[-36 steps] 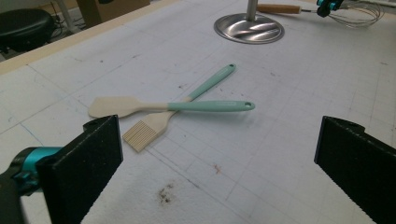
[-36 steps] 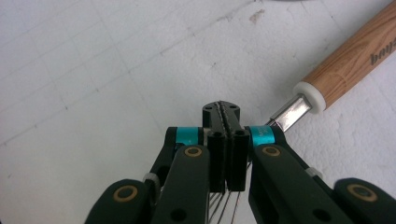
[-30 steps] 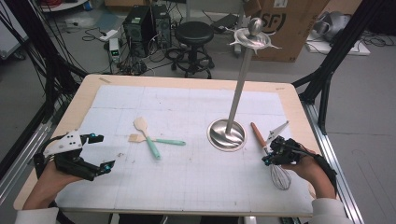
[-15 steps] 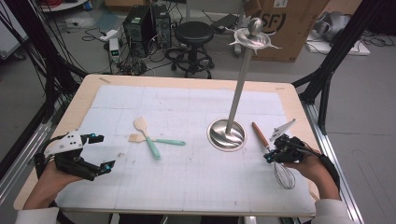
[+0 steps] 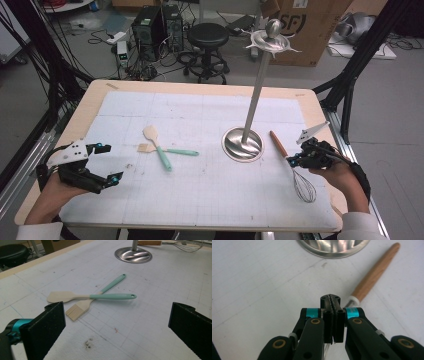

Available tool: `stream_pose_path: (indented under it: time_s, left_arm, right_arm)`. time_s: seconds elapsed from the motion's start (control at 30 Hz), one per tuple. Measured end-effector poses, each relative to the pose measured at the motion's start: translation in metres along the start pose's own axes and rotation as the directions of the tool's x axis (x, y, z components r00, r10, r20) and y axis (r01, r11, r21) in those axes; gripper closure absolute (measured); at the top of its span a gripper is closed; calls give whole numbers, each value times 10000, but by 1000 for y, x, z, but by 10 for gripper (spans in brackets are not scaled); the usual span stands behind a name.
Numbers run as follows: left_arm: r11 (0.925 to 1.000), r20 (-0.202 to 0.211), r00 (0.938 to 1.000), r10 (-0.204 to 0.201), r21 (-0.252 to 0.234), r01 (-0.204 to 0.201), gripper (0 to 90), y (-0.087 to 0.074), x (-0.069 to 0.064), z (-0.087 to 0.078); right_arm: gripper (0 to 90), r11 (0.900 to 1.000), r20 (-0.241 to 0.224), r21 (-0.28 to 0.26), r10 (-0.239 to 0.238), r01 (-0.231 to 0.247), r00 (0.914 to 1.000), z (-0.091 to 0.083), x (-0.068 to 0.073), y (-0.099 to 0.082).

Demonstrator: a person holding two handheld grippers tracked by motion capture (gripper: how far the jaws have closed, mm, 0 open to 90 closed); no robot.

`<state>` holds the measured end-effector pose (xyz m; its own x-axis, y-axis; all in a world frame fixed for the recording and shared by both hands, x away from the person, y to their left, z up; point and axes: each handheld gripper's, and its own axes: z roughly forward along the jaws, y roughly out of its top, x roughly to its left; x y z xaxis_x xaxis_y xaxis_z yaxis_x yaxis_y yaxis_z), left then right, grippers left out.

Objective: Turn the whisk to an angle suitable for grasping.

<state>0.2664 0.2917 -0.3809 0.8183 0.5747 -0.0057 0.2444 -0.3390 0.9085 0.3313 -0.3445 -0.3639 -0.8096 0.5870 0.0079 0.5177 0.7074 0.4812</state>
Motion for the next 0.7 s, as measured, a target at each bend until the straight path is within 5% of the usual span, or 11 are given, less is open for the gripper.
stream_pose_path:
  time_s: [0.4,0.7]
  left_arm:
    - [10000,3,10000,14,20,-14,16,0,0,0]
    - [10000,-6,10000,-47,56,47,17,-2,0,0]
  right_arm:
    - [898,9948,366,-184,1006,-1000,9942,1,-20,-11]
    - [899,9881,572,225,1509,-1524,9869,15,-30,-19]
